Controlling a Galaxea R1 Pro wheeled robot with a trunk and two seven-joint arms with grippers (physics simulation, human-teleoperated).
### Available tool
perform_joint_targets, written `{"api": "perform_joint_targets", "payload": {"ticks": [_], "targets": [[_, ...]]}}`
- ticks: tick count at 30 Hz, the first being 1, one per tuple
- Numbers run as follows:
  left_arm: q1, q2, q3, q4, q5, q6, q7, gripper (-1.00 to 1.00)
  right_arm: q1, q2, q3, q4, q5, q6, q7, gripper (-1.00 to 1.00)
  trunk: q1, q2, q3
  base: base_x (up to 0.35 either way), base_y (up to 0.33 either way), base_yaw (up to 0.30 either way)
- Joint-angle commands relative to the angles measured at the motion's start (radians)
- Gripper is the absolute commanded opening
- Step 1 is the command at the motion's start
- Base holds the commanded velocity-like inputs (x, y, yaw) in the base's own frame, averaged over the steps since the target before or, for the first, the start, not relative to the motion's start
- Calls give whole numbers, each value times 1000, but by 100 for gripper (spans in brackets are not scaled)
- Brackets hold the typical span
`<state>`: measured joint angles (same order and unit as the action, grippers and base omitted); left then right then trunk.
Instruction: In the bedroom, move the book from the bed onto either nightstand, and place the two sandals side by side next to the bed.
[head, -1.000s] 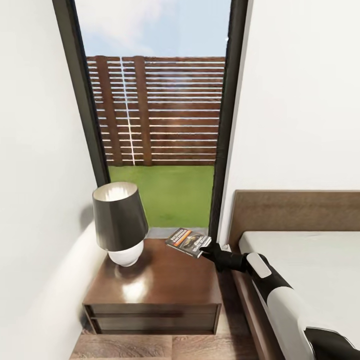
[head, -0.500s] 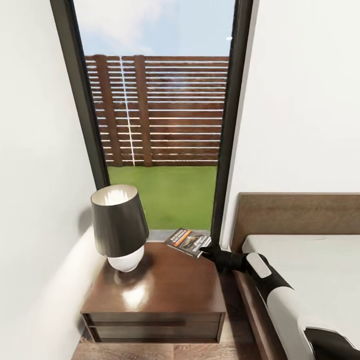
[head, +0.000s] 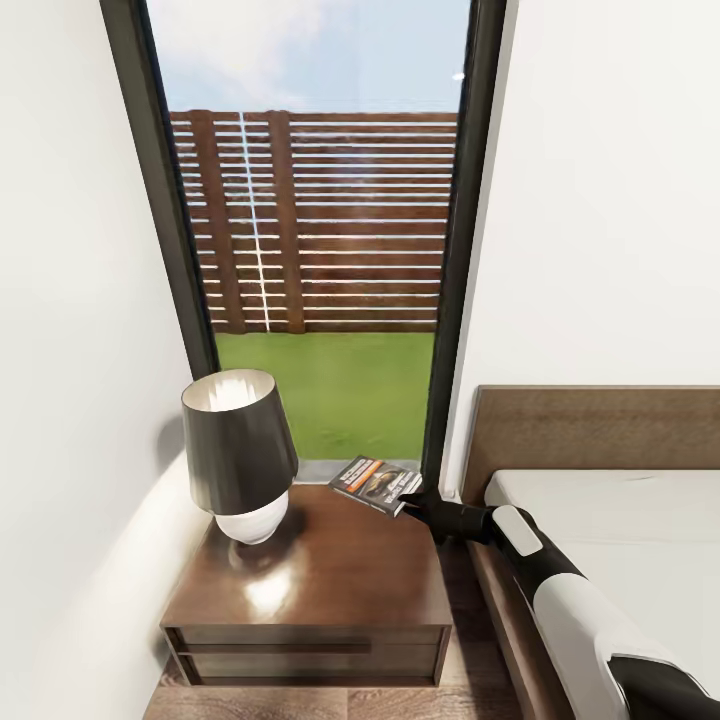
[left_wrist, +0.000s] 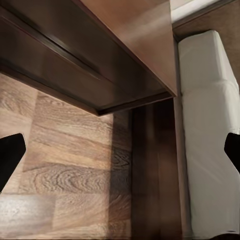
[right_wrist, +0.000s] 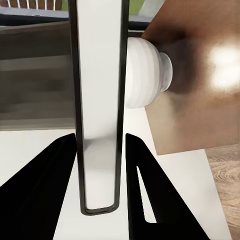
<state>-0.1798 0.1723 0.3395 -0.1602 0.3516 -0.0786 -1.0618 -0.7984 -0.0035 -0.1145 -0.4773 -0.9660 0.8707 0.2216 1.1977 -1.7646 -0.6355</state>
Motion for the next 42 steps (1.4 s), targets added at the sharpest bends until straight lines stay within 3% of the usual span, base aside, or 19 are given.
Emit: {"api": "perform_joint_targets", "payload": {"ticks": [1,5,11,26,42], "targets": [[-1,1,-5,2,-4,-6,-2,100,-1,1,-6,0,8,5,6,-100,0,0,-1,0,0,0],[0,9,-5,4,-45,16,-3,100,-1,0,-8,0,9,5,5,-100,0,0,-1,0,0,0],[0,21,-5,20,-66,57,-1,100,-1,0,-8,2,12,5,4,-100,0,0,-1,0,0,0],[-1,26,-5,47,-72,72,2,100,-1,1,3,134,14,6,3,-100,0,0,-1,0,0,0],[0,26,-5,48,-72,72,2,100,-1,2,11,158,16,10,2,-100,0,0,-1,11,0,0]]}}
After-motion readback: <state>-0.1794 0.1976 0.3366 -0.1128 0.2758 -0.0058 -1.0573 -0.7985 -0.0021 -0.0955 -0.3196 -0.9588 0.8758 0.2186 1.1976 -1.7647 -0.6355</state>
